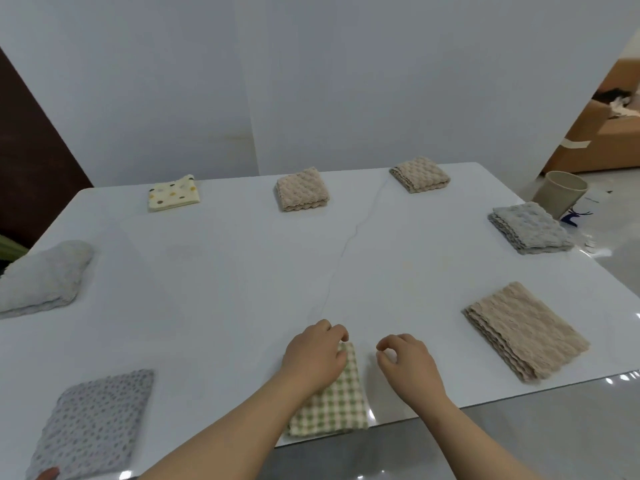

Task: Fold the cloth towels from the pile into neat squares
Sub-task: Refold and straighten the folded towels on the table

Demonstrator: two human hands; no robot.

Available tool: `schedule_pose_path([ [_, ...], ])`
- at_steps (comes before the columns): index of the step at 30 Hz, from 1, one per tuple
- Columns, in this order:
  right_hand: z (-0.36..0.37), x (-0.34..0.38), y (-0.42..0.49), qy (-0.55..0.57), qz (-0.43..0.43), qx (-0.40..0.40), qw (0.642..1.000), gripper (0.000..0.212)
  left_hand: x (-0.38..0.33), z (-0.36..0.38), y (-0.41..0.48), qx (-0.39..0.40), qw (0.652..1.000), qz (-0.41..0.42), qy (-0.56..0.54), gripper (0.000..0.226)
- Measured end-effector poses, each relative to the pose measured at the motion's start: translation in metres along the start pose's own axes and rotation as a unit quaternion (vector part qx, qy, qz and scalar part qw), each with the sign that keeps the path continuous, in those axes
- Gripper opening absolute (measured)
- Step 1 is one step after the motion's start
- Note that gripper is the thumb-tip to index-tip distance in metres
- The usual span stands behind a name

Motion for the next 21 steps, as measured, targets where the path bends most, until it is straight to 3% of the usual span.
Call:
schedule_pose_path([
  [11, -0.077, -0.106, 0.016, 0.001, -0.037, -0.022, 0.999, 0.024, -0.113, 0.055, 0.035, 0.029, 0.999, -0.013, -0.022, 0.032],
  [21, -0.146, -0.204, 0.024, -0.07, -0.01, -0.076, 0.995, 0.027, -0.19, 0.118, 0.05, 0.042, 0.981, -0.122, -0.147, 0.034],
])
Point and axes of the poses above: each hand's wrist, its own y-axis towards the middle knuckle, its own z-axis out of the palm, x = y × z, the point moved 6 cm from there along y, towards the middle knuckle, and after that the axes turned 5 degrees about -z, right-handed, at the moved point
